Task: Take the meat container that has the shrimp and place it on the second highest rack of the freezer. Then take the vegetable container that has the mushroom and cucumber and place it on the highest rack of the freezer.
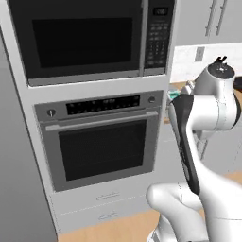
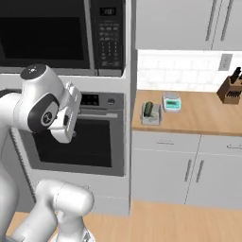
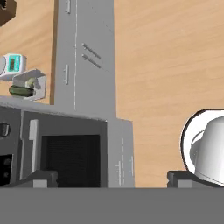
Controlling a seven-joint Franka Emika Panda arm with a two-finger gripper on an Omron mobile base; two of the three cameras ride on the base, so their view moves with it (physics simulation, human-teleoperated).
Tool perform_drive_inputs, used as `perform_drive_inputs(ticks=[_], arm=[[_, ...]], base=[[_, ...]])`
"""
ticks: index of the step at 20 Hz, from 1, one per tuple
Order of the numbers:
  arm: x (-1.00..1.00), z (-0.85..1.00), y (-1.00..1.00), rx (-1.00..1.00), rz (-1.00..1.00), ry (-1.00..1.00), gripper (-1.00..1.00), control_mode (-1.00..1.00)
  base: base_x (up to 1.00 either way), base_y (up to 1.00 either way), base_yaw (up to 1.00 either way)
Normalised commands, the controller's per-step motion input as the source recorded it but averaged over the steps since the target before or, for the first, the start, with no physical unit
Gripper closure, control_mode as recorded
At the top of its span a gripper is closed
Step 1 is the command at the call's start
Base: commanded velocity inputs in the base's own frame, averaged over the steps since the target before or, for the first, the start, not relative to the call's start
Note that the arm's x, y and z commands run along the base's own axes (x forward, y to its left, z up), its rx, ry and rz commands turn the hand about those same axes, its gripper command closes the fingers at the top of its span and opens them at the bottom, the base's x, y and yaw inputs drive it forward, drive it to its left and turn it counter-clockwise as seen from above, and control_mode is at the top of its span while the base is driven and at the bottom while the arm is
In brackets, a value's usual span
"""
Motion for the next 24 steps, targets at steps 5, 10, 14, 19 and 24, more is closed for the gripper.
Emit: perform_drive_inputs(ticks=[5, 10, 14, 19, 24], arm=[[0.00, 0.00, 0.00, 0.00, 0.00, 0.00, -1.00, 1.00], [0.00, 0.00, 0.00, 0.00, 0.00, 0.00, -1.00, 1.00], [0.00, 0.00, 0.00, 0.00, 0.00, 0.00, -1.00, 1.00], [0.00, 0.00, 0.00, 0.00, 0.00, 0.00, -1.00, 1.00], [0.22, -0.42, 0.30, 0.00, 0.10, 0.03, -1.00, -1.00]], base=[[0.63, -1.00, 0.00], [0.87, -1.00, 0.00], [0.82, -0.96, 0.09], [0.66, -0.25, 0.19], [0.00, 0.00, 0.00]])
